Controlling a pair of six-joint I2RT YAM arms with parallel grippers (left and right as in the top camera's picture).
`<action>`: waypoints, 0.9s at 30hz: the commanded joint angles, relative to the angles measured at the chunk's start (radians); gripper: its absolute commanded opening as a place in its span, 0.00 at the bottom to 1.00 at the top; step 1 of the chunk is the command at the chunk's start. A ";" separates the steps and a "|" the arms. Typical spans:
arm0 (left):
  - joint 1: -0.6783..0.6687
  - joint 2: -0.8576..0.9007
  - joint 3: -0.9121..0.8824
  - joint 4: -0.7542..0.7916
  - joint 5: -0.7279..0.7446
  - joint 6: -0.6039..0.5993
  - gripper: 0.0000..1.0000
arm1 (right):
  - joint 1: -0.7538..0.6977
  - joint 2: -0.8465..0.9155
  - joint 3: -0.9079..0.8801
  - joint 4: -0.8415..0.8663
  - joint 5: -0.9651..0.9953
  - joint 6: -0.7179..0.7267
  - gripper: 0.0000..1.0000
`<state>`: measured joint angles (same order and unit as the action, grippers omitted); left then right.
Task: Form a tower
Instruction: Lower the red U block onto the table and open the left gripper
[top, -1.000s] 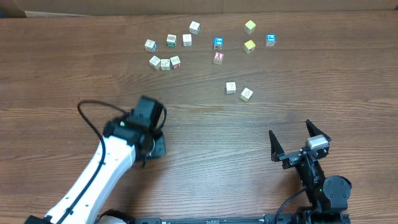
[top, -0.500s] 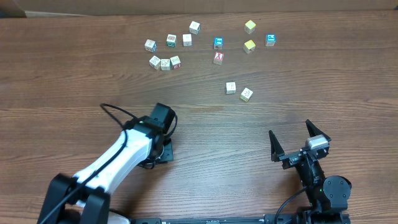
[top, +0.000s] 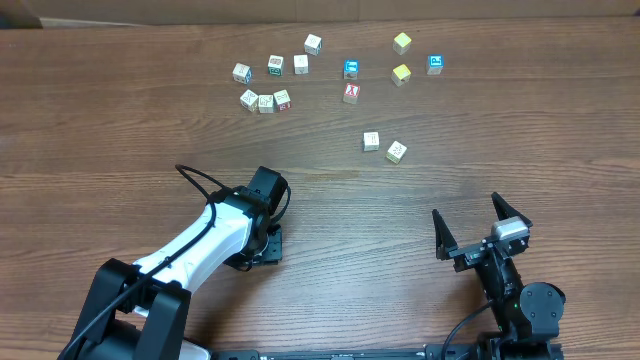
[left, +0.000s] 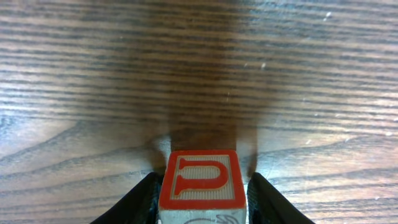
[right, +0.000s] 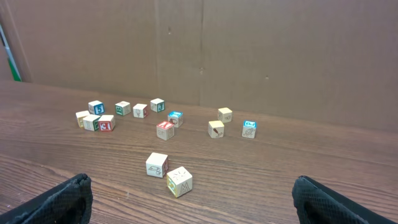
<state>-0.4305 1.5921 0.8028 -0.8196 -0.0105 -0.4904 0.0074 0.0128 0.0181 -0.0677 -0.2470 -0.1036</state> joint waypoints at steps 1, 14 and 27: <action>-0.005 0.010 -0.003 0.017 0.011 0.039 0.40 | 0.005 -0.010 -0.010 0.006 0.010 0.010 1.00; -0.005 0.010 -0.003 0.020 0.011 0.042 0.49 | 0.005 -0.010 -0.010 0.006 0.010 0.010 1.00; -0.005 0.010 -0.003 0.020 0.011 0.042 0.27 | 0.005 -0.010 -0.010 0.006 0.010 0.010 1.00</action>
<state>-0.4305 1.5921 0.8028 -0.8024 -0.0101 -0.4595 0.0074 0.0128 0.0181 -0.0677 -0.2466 -0.1040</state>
